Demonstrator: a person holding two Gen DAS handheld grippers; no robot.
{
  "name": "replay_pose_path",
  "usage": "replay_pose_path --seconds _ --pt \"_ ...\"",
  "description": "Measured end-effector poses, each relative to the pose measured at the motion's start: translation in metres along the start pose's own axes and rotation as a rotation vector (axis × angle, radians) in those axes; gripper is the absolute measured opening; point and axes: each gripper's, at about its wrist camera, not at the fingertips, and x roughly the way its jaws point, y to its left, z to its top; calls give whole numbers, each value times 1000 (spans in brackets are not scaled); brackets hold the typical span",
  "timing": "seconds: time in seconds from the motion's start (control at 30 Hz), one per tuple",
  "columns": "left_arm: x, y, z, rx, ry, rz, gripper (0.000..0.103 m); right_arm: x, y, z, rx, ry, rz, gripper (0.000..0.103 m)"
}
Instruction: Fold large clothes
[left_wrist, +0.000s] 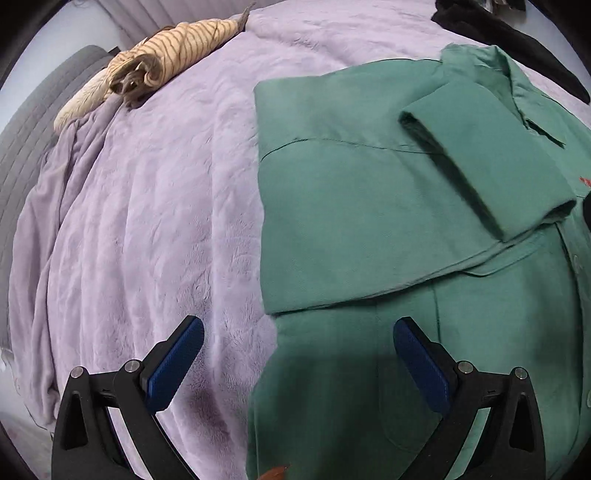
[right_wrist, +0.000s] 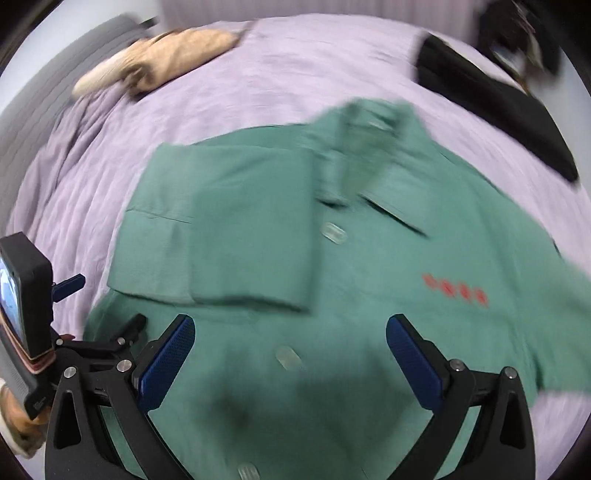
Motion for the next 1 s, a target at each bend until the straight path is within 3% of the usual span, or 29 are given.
replay_pose_path --seconds 0.07,0.17,0.2,0.23,0.27,0.37,0.47,0.53,0.6,0.67,0.73,0.83,0.9,1.0 --pt "5 1 1 -18 -35 26 103 28 33 8 -129 19 -59 103" --pt "13 7 10 -86 -55 104 103 75 64 12 -312 74 -270 100" --pt "15 17 11 -124 -47 98 103 79 64 14 -317 69 -264 82" --pt "16 24 11 -153 -41 90 103 74 59 15 -289 52 -245 29" --pt "18 33 10 -175 -39 81 103 66 50 20 -246 36 -258 12" --pt "20 41 10 -172 -46 84 103 21 -7 28 21 -57 -104 12" --pt "21 40 11 -137 -62 102 103 -4 -81 13 340 -98 60 13" --pt "22 37 12 -108 -68 98 103 4 -128 -12 536 -63 119 13" --pt "22 35 13 -96 -66 109 103 28 -158 -39 699 -11 247 13" --pt "22 37 14 -105 -58 95 103 50 -168 -62 770 38 366 13" --pt "22 43 15 -117 -49 74 103 50 -175 -75 841 8 427 24" --pt "14 53 13 -111 -29 34 103 35 -181 -82 914 -44 403 44" --pt "7 57 7 -83 -1 19 103 20 -189 -95 1007 -91 322 57" --pt "-11 70 2 -78 25 -23 103 -6 -206 -111 1109 -130 260 58"
